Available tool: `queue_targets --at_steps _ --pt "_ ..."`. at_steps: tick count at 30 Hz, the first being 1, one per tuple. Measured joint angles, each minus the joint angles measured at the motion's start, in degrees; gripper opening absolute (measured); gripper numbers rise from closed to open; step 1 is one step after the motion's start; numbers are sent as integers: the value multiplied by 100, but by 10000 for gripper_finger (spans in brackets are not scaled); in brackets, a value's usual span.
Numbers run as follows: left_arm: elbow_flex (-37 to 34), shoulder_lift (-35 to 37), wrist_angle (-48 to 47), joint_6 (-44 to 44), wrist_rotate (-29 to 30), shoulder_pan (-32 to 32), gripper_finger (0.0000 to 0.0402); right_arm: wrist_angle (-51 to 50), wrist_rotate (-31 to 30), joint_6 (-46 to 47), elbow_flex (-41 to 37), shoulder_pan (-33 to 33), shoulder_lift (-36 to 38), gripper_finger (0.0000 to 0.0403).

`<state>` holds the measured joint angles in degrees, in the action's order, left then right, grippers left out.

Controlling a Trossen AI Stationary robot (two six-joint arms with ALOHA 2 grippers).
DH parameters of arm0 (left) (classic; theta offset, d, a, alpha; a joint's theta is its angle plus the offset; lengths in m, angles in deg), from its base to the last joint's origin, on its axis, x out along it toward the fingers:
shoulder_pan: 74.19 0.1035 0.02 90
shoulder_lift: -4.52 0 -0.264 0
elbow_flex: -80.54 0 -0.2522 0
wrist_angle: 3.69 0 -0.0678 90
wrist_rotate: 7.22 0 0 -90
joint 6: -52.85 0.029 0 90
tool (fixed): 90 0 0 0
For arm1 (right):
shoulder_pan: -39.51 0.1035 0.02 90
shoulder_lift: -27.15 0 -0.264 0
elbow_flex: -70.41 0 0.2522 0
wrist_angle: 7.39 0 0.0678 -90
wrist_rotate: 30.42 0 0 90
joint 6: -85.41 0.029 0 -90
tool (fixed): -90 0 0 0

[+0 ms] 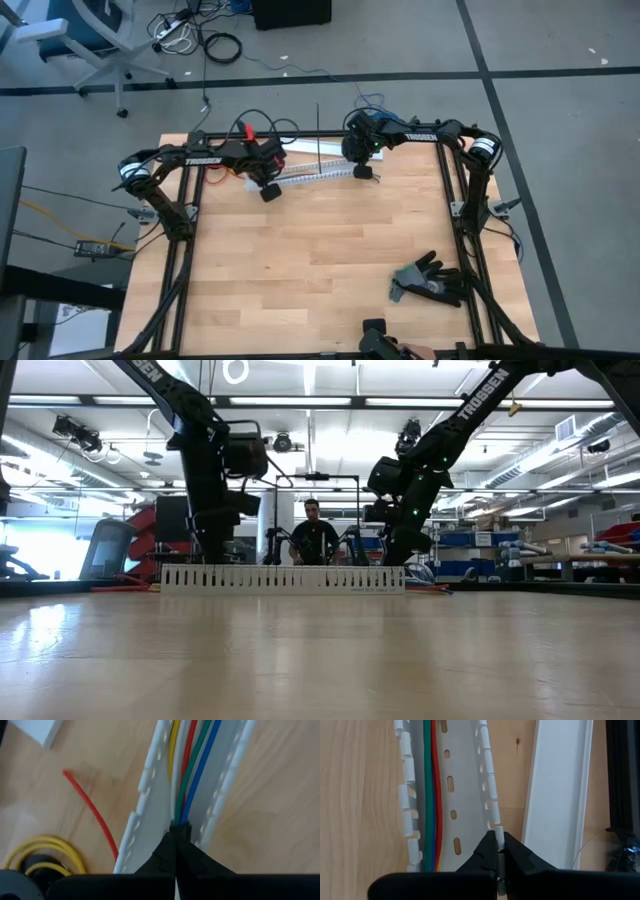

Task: Ziptie cables
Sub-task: Put the zip tied cables in the cable duct

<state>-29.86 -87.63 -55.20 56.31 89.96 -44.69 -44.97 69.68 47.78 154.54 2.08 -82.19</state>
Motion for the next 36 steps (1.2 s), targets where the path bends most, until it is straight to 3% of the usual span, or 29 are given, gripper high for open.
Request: queue_targets --at_steps 8,19,28,36 --pt "2 -194 792 194 -307 -4 0 4 9 13 0 -2 0 0" --pt "-87 -392 713 148 -232 26 0 -22 14 57 0 7 0 0" --pt "-91 -389 -82 -35 -196 22 0 -32 21 57 0 9 1 0" --pt "-94 -245 -610 -220 210 1 0 -35 14 67 2 7 2 0"
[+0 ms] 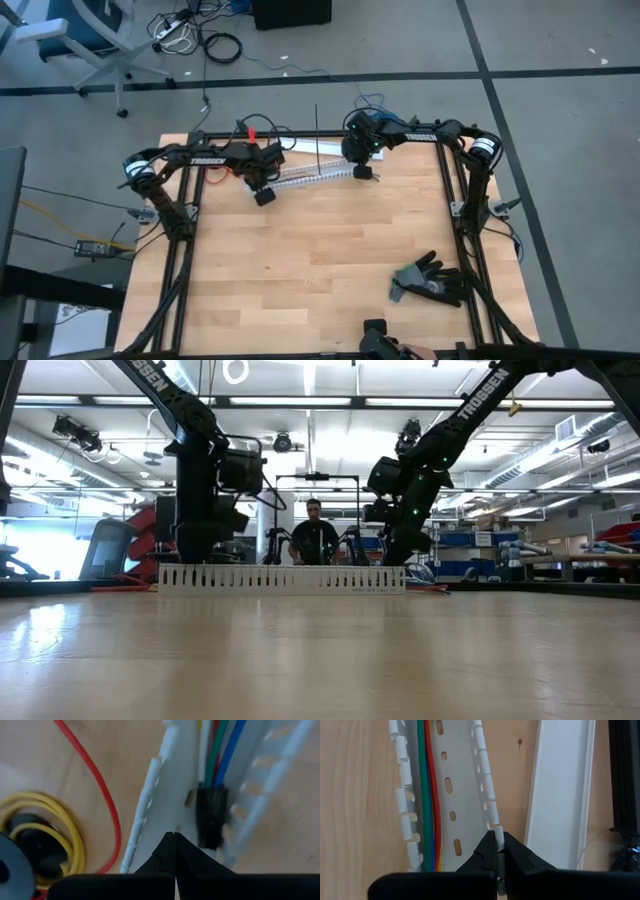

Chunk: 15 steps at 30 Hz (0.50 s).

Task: Ziptie cables
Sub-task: Put the zip tied cables in the cable duct

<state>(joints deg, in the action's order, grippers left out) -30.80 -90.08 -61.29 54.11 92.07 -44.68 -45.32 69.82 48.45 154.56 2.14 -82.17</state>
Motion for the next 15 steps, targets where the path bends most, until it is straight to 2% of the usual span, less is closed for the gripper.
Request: queue_targets --at_steps 3,8,15 --pt "2 178 395 6 -18 -55 0 0 -12 5 0 0 0 0" --pt "4 257 1105 137 -608 -78 0 -2 -13 7 0 -2 0 0" --pt "9 2 1174 148 -702 -80 0 -4 -11 77 0 -2 0 0"
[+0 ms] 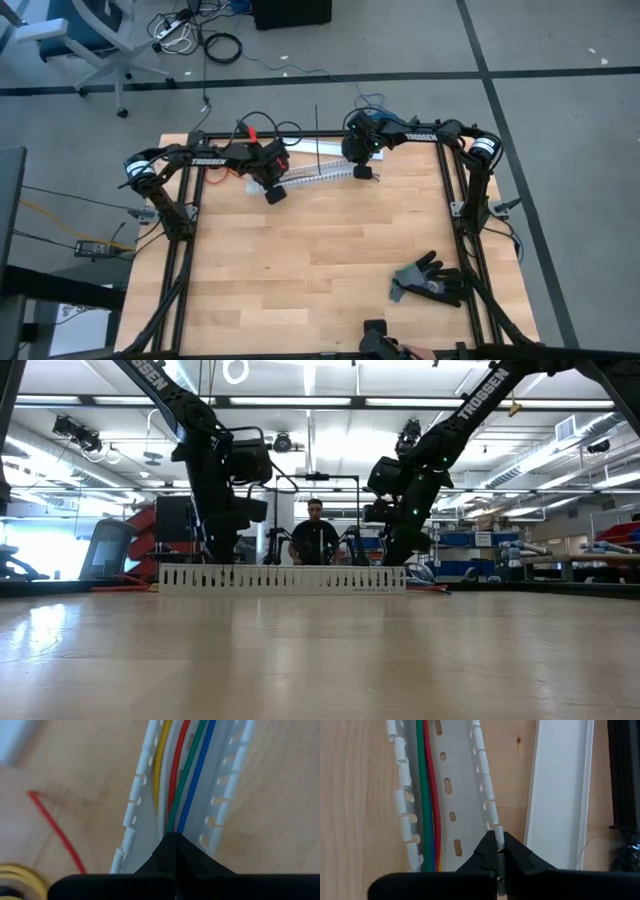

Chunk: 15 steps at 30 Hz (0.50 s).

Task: Ziptie cables
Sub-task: Put the zip tied cables in the cable duct

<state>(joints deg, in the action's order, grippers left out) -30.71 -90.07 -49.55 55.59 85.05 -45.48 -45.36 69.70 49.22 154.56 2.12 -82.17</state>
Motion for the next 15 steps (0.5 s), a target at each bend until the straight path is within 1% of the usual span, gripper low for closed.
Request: queue_targets --at_steps 2,9,12,15 --pt "0 -49 -72 0 -50 -2 0 0 9 0 0 0 0 0" --pt "9 -135 -327 -43 46 -2 0 4 11 2 0 0 0 0" --pt "15 -136 -572 -132 105 -1 0 9 37 10 0 7 0 0" --pt "15 -133 -897 -189 286 -4 0 9 42 11 0 9 0 0"
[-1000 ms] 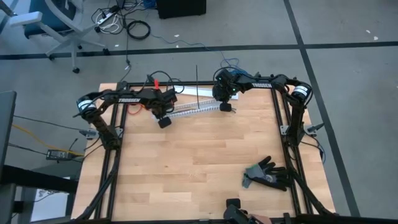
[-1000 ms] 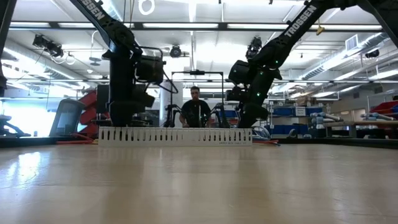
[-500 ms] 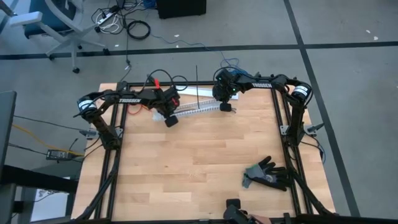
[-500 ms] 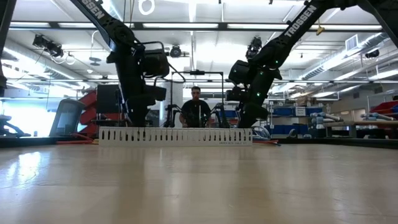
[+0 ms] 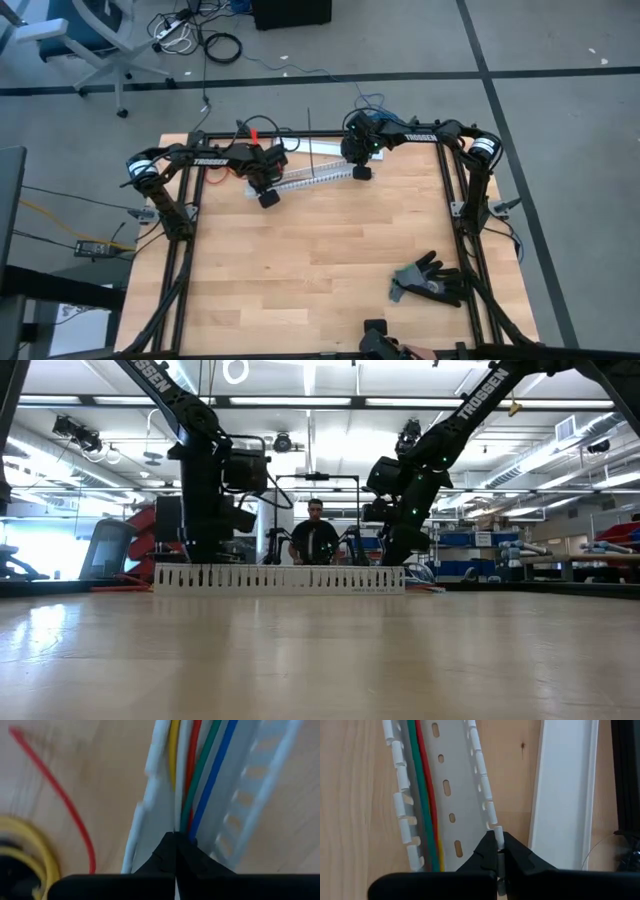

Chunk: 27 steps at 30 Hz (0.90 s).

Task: Ziptie cables
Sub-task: Put the zip tied cables in the cable duct

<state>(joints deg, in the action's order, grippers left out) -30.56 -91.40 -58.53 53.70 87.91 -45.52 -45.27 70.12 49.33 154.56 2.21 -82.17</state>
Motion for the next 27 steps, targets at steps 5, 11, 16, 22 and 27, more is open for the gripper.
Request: queue_targets --at_steps 5,11,16,22,27 --pt "-8 2 -510 -78 103 2 0 0 -7 0 0 0 0 0" --pt "-28 132 -615 -110 125 2 0 -7 -55 0 0 -13 0 0" --pt "-28 401 -323 -105 138 2 4 -4 -64 2 0 -12 1 0" --pt "-28 963 144 -105 188 -7 5 -6 -65 2 0 -13 0 0" --pt "-20 1469 397 -102 190 -60 6 -4 -57 4 0 -12 0 1"
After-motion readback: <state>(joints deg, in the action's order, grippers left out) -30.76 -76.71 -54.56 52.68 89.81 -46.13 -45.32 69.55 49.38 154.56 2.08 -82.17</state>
